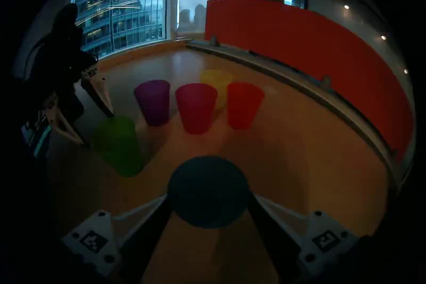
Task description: Pour water
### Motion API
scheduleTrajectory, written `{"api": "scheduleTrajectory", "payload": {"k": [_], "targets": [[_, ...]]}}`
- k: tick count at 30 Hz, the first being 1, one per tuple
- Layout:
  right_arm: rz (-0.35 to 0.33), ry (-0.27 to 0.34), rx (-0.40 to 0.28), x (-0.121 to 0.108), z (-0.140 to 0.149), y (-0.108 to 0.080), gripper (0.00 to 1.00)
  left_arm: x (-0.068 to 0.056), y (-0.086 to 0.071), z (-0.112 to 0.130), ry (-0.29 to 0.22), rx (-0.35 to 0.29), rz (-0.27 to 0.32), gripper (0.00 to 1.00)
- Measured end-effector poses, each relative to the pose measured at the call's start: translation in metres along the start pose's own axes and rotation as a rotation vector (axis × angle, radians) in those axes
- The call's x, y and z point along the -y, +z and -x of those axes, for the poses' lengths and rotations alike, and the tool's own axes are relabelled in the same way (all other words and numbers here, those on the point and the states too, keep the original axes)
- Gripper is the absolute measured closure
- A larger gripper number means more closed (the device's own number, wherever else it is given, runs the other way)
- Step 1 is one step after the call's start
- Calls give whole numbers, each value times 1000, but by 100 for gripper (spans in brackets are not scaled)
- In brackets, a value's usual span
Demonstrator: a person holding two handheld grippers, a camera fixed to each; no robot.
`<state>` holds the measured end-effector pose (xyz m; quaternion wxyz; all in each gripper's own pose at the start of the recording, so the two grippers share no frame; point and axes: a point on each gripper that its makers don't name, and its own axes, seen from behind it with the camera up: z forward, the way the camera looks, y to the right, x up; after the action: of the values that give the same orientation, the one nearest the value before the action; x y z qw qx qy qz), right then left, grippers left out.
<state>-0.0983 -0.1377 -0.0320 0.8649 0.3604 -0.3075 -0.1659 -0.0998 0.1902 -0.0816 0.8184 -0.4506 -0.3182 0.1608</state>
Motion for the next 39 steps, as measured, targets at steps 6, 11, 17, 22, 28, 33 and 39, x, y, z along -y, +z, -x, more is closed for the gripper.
{"api": "scheduleTrajectory", "payload": {"k": [6,11,17,22,28,33,39], "targets": [[8,7,-2,1,4,-6,0,3,-7,1,-15,-14,-21,13],[29,16,-5,2,11,-16,0,7,-15,2,-35,-33,-56,13],[55,36,-20,2,18,-31,0,16,-29,4,-72,-67,-116,13],[83,50,-40,2,21,-45,0,24,-43,5,-100,-97,-170,13],[126,78,-82,-3,18,-66,0,40,-58,2,-134,-143,-256,13],[179,99,-137,-15,7,-86,0,55,-73,-6,-160,-201,-336,13],[238,122,-208,-27,-7,-109,0,70,-91,-17,-192,-273,-416,13]]}}
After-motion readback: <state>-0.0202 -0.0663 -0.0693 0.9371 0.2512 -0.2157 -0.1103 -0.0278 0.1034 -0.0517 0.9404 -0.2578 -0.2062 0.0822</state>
